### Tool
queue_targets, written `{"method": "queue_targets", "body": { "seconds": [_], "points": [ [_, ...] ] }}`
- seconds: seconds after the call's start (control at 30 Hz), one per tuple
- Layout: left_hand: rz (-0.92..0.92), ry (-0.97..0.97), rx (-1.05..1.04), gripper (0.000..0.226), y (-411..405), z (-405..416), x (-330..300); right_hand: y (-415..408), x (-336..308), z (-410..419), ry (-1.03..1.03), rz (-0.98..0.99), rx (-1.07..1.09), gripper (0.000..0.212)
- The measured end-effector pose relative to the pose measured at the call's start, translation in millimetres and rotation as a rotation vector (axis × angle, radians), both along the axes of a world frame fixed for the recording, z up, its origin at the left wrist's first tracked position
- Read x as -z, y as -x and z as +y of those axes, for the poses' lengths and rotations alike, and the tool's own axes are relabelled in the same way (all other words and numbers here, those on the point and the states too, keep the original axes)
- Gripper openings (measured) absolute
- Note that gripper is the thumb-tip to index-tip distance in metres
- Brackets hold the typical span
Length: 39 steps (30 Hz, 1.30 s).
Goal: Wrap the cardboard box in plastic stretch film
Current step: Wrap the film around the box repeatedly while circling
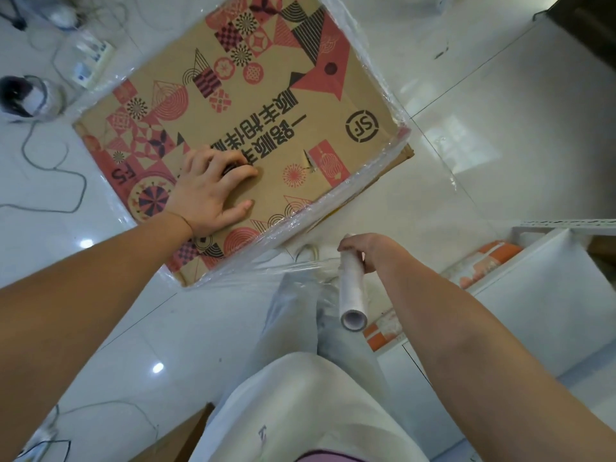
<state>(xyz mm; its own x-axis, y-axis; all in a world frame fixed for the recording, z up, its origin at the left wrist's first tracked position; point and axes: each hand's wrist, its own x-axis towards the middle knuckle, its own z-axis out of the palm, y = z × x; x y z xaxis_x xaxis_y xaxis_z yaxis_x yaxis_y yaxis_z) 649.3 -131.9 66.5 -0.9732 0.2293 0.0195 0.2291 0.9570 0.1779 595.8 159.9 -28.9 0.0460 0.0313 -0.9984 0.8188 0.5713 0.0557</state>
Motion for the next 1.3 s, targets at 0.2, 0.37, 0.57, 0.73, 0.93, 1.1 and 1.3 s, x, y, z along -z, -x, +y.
{"method": "queue_targets", "body": {
  "seconds": [0.2, 0.37, 0.57, 0.73, 0.93, 1.1, 1.3],
  "points": [
    [0.001, -0.018, 0.014, 0.051, 1, 0, 0, 7, -10, 19, -0.002, 0.108, 0.184, 0.014],
    [0.025, -0.040, 0.018, 0.049, 2, 0, -1, 15, -18, 14, -0.034, 0.000, -0.033, 0.030],
    [-0.007, -0.037, 0.021, 0.049, 3, -1, -4, 28, -12, 29, -0.133, 0.015, 0.039, 0.023],
    [-0.045, -0.024, 0.016, 0.051, 2, 1, -6, 38, -12, 27, -0.038, 0.025, -0.030, 0.035],
    [-0.048, 0.027, 0.015, 0.051, 1, 2, -7, 60, -9, 30, -0.063, 0.014, -0.133, 0.024],
    [-0.018, 0.047, 0.011, 0.051, 2, 10, -12, 73, -11, 44, 0.070, 0.063, 0.041, 0.009],
    [-0.109, 0.082, -0.070, 0.055, 3, 16, -19, 93, -13, 45, 0.073, -0.070, -0.185, 0.023]
  ]
}}
